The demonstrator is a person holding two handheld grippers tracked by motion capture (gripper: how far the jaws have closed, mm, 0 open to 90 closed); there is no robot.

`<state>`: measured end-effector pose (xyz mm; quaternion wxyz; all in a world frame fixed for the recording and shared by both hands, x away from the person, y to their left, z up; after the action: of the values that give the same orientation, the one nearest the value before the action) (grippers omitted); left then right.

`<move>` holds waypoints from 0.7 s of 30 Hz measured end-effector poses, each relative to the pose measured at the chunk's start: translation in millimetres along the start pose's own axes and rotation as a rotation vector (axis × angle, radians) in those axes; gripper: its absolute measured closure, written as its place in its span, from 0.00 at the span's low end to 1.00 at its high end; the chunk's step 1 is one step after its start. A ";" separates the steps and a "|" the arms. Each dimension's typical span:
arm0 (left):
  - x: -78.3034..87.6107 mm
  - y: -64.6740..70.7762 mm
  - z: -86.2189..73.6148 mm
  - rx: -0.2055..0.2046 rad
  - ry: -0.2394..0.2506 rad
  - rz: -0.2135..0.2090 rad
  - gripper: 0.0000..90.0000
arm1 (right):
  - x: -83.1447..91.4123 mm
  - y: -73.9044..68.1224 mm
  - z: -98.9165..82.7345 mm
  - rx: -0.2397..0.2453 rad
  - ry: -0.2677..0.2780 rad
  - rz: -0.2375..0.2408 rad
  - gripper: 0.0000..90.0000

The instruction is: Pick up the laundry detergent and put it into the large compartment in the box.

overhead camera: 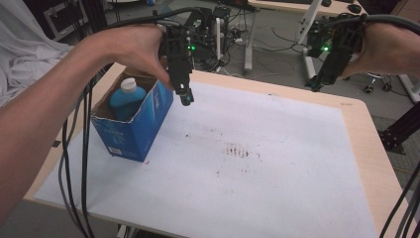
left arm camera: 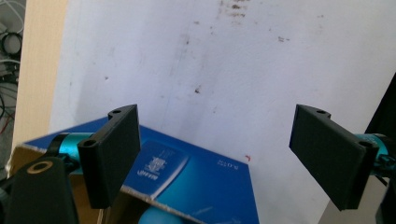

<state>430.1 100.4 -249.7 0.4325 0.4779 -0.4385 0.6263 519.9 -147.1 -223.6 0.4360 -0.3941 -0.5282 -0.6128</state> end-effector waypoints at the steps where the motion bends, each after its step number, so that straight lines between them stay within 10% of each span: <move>1: -1.9 0.9 3.2 -0.013 -0.003 -0.004 0.18 | 0.3 -0.9 0.3 -0.006 -0.004 -0.001 0.13; 21: -50.0 25.1 51.7 -0.140 -0.029 -0.042 0.18 | 2.0 -4.1 3.0 -0.004 -0.004 -0.002 0.13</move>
<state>425.8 38.5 -293.8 0.4714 0.4648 -0.4773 0.5779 515.4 -144.2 -222.6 0.4335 -0.3957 -0.5283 -0.6135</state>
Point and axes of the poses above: each handheld gripper's, and its own axes: x roughly backward along the jaws, z roughly out of its top, y roughly to its right, the point moved 5 cm from there along -x, roughly forward along the jaws, and after that the axes turned 4 degrees about -x, right-handed, at the moved point
